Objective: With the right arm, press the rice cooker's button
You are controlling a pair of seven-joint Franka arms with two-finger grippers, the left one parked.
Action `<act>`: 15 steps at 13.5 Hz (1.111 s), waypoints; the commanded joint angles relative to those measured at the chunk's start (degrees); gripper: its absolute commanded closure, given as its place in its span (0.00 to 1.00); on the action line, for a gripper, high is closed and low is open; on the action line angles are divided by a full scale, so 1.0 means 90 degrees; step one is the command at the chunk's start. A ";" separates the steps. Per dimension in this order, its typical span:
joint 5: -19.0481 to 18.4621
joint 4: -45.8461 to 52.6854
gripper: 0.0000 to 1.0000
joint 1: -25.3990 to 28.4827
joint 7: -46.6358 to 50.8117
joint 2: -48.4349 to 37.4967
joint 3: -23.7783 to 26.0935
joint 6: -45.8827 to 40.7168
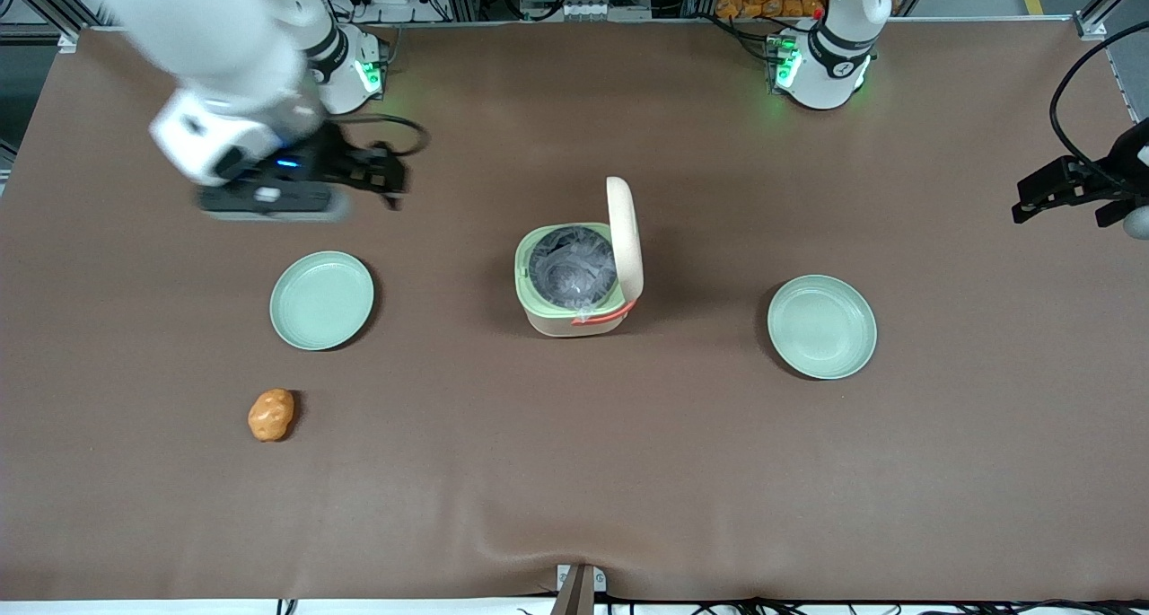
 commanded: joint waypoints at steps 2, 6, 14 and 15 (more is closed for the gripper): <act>-0.0194 -0.0290 0.00 -0.0825 -0.1079 -0.0556 0.0021 -0.0449; -0.0184 -0.0865 0.00 -0.1578 -0.1990 -0.0956 0.0031 -0.0373; -0.0155 -0.2935 0.00 -0.2332 -0.2930 -0.2001 0.0021 0.0886; -0.0155 -0.3102 0.00 -0.2351 -0.2930 -0.2089 0.0021 0.0994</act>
